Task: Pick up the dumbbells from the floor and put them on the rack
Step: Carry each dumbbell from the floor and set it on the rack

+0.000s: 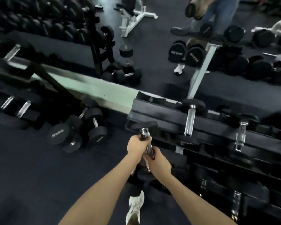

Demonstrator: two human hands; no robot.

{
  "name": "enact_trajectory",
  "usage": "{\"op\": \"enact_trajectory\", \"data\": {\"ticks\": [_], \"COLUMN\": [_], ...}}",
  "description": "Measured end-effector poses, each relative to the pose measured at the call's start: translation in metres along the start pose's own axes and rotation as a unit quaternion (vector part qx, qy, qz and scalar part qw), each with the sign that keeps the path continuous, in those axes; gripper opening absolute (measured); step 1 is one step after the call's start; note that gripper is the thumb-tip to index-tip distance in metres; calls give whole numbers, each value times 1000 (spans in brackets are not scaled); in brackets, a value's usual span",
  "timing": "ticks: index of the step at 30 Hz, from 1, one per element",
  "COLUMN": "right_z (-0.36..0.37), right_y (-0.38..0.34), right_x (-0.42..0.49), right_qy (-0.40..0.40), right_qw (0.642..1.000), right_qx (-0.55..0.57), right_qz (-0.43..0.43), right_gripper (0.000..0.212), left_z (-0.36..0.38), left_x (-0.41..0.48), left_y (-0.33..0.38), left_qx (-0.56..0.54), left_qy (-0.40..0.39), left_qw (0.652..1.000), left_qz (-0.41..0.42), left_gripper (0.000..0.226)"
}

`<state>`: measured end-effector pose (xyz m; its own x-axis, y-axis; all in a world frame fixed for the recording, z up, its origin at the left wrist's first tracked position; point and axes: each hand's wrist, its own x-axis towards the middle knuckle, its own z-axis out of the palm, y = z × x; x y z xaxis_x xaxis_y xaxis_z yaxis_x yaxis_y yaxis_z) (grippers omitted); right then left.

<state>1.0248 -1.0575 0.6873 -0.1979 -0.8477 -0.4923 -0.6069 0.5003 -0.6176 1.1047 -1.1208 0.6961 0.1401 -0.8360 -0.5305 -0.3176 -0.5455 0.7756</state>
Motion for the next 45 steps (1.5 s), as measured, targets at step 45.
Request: {"op": "enact_trajectory", "data": {"ticks": [45], "right_z": [2], "right_y": [-87], "right_x": [193], "right_qy": [85], "right_qw": [984], "right_qx": [106], "right_qz": [115], "right_gripper": [32], "left_z": [14], "left_x": [209], "left_y": [93], "left_qx": [165], "left_qy": [-157], "left_qw": [967], "left_qz": [114], "left_gripper": [33]}}
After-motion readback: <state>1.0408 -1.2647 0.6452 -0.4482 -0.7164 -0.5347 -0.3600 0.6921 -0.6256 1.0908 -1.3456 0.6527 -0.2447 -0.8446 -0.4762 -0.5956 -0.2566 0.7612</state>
